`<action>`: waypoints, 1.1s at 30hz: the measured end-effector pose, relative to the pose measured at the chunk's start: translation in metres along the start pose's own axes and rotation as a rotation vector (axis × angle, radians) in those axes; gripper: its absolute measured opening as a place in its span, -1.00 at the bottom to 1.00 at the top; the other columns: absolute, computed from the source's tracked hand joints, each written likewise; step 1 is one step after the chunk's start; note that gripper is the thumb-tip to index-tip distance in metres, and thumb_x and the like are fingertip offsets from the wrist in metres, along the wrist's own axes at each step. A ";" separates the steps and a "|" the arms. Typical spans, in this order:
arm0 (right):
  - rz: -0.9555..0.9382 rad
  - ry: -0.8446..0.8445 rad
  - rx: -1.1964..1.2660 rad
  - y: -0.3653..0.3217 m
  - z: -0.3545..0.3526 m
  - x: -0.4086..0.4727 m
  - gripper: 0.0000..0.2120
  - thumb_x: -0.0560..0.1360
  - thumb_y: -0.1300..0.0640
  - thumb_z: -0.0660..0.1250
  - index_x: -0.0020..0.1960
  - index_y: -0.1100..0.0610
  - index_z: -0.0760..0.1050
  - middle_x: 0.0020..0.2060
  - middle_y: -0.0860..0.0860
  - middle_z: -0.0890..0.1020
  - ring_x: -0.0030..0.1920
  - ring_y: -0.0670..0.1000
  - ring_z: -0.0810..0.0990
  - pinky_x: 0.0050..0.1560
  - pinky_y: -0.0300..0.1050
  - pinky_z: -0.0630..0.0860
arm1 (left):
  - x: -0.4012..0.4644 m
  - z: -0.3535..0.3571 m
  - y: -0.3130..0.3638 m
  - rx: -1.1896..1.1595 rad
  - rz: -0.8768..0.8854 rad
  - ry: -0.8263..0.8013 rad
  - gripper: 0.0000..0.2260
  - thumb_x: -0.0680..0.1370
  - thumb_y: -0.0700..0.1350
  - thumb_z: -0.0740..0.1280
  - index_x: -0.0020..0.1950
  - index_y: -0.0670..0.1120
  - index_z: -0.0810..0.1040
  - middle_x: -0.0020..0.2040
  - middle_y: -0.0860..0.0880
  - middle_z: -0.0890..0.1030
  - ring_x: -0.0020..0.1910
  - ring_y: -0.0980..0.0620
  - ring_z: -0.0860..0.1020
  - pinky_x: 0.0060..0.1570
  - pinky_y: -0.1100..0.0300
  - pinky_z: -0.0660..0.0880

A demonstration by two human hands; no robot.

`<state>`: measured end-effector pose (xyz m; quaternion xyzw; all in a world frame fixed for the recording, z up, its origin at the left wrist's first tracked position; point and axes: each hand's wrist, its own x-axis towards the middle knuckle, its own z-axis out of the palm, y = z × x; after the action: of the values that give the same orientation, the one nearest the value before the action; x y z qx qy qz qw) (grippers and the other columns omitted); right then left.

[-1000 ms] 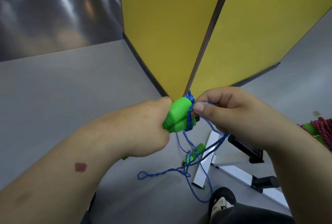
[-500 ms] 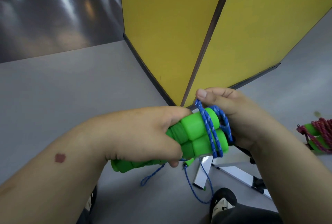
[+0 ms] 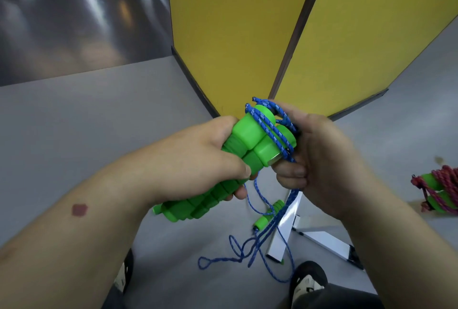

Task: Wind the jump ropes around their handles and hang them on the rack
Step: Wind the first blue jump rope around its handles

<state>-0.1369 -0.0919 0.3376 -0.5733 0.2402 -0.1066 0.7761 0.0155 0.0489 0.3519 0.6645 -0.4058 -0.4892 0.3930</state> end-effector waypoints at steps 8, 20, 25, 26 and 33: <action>-0.223 0.174 -0.287 0.002 0.014 -0.005 -0.64 0.56 -0.29 0.18 0.20 -0.17 0.58 -0.41 -0.08 0.34 -0.46 -0.04 0.22 -0.45 -0.20 0.17 | 0.002 0.005 -0.001 -0.097 0.001 -0.077 -0.56 0.42 -0.18 0.39 0.29 0.02 0.51 0.07 -0.23 0.68 -0.07 -0.21 0.74 0.06 -0.40 0.61; -0.247 0.148 -0.256 -0.003 0.009 -0.007 -0.78 0.56 -0.09 0.33 -0.15 0.03 0.55 -0.40 0.06 0.44 -0.44 0.06 0.33 -0.42 -0.18 0.26 | 0.003 0.008 0.001 0.018 0.068 -0.092 -0.59 0.43 -0.10 0.46 0.24 0.12 0.49 -0.01 -0.06 0.75 -0.02 -0.11 0.76 0.06 -0.24 0.66; -0.300 0.141 -0.224 -0.003 0.008 -0.009 -0.76 0.57 -0.04 0.29 -0.11 0.13 0.54 -0.40 -0.04 0.53 -0.44 -0.06 0.48 -0.39 -0.24 0.40 | 0.001 0.007 0.005 0.210 0.116 -0.065 -0.61 0.34 0.10 0.62 0.09 0.21 0.57 -0.10 0.03 0.72 -0.10 -0.03 0.72 -0.01 -0.22 0.66; -0.307 0.148 -0.218 -0.003 0.008 -0.009 -0.76 0.57 -0.04 0.29 -0.10 0.13 0.54 -0.39 -0.04 0.54 -0.43 -0.07 0.50 -0.38 -0.24 0.42 | 0.001 0.006 0.005 0.228 0.098 -0.067 -0.59 0.31 0.13 0.62 0.08 0.19 0.56 -0.11 0.00 0.72 -0.10 -0.08 0.72 -0.05 -0.27 0.65; -0.200 0.113 -0.009 0.001 -0.002 -0.002 -0.47 0.50 -0.29 0.30 0.10 0.19 0.54 -0.19 0.29 0.40 -0.24 0.22 0.37 -0.21 0.08 0.30 | -0.003 0.000 0.003 0.031 0.079 -0.168 -0.70 0.47 -0.15 0.58 0.13 -0.03 0.57 -0.11 -0.09 0.73 -0.11 -0.12 0.76 -0.07 -0.24 0.69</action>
<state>-0.1396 -0.0927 0.3366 -0.5908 0.2256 -0.2145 0.7444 0.0146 0.0503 0.3556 0.6107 -0.4706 -0.5210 0.3663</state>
